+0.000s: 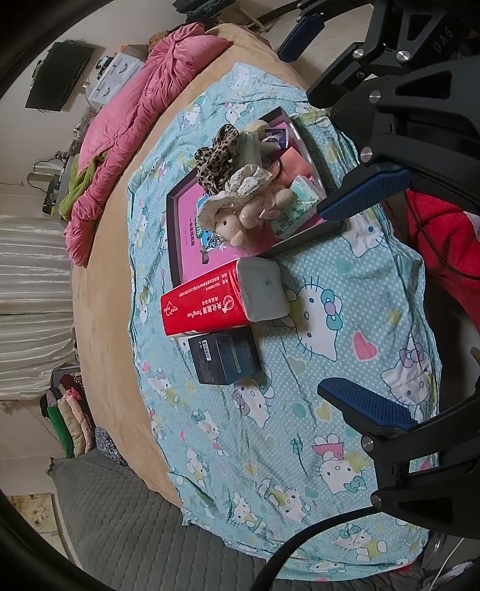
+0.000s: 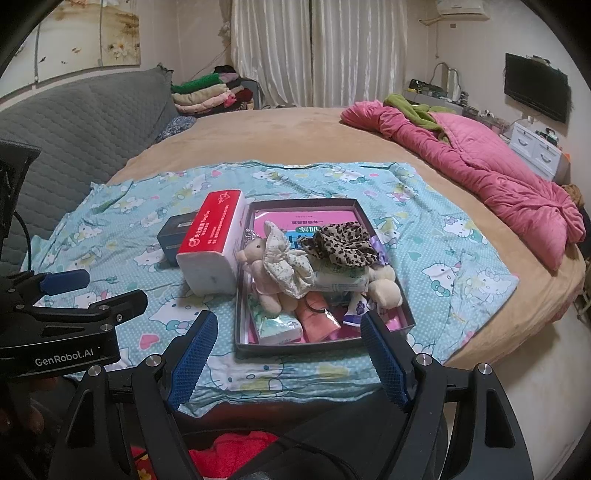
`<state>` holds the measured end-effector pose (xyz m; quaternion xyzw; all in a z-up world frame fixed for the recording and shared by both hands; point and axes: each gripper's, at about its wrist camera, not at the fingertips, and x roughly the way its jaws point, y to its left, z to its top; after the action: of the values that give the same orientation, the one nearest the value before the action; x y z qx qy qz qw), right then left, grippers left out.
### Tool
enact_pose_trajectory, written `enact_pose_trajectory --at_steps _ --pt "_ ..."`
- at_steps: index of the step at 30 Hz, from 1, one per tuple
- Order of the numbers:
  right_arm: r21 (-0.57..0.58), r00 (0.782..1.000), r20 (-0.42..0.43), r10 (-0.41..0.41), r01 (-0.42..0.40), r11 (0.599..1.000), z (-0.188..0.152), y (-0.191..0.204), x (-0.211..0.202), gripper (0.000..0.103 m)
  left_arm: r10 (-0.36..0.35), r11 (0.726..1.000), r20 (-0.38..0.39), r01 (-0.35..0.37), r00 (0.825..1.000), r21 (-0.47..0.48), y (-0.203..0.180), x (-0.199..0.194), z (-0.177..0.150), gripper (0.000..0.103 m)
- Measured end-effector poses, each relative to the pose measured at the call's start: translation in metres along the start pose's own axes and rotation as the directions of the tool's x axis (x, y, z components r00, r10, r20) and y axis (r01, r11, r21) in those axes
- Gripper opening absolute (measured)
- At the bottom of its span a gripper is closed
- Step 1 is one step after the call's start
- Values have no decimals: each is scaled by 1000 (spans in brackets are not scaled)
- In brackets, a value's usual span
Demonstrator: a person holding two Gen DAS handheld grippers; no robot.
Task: Organize soft objects
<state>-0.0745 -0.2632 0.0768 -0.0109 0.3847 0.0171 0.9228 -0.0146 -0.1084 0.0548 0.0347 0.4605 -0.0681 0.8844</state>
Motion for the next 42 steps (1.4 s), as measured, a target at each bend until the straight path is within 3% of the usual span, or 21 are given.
enact_pose_trajectory --at_steps 33,37,42 --pt "18 1000 4 -4 4 1000 2 -4 1 81 4 1000 -11 -4 1000 -1 5 4 -4 87" --pt "19 1000 4 -4 4 1000 2 -4 1 81 -48 999 -6 48 999 1 2 10 -5 87" --pt "36 1000 10 1 -2 999 2 -10 4 81 -57 998 10 56 998 22 -2 16 -8 87"
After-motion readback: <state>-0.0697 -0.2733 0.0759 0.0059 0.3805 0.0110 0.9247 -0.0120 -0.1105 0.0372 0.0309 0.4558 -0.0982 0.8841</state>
